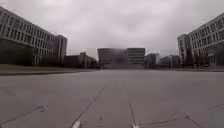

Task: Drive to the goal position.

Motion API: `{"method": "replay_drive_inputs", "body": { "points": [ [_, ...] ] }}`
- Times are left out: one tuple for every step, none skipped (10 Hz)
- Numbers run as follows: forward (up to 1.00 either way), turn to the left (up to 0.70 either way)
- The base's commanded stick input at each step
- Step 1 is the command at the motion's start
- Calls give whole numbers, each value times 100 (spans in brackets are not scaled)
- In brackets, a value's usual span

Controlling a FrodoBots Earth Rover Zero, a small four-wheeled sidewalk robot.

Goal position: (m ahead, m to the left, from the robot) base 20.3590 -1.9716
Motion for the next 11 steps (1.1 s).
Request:
{"method": "replay_drive_inputs", "body": {
  "points": [
    [70,0],
    [70,0],
    [70,0],
    [70,0],
    [70,-8],
    [70,-23],
    [70,-26],
    [70,-3],
    [70,0],
    [70,0],
    [70,0]
  ]
}}
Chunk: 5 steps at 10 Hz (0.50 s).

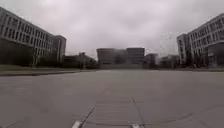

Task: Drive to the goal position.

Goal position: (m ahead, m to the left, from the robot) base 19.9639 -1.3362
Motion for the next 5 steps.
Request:
{"method": "replay_drive_inputs", "body": {
  "points": [
    [70,0],
    [70,0],
    [70,0],
    [70,0],
    [70,0]
  ]
}}
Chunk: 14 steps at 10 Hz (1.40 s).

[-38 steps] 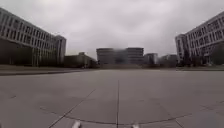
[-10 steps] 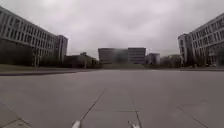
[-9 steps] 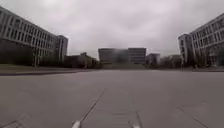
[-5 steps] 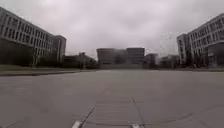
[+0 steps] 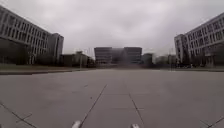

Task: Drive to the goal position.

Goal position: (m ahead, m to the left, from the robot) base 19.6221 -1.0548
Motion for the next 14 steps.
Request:
{"method": "replay_drive_inputs", "body": {
  "points": [
    [70,0],
    [70,0],
    [70,0],
    [70,-26],
    [70,-32],
    [70,-32],
    [70,-27],
    [70,0],
    [70,0],
    [70,0],
    [70,0],
    [70,0],
    [70,0],
    [70,0]
  ]
}}
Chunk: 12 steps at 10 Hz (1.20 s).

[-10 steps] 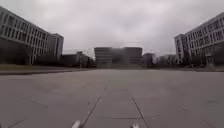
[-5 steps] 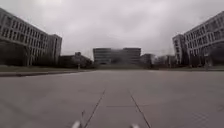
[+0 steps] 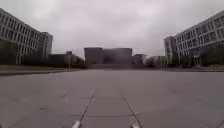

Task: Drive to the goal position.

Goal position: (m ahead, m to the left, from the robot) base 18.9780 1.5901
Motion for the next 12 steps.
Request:
{"method": "replay_drive_inputs", "body": {
  "points": [
    [70,0],
    [70,0],
    [70,0],
    [70,0],
    [70,0],
    [70,0],
    [70,0],
    [70,0],
    [70,0],
    [70,0],
    [70,0],
    [70,0]
  ]
}}
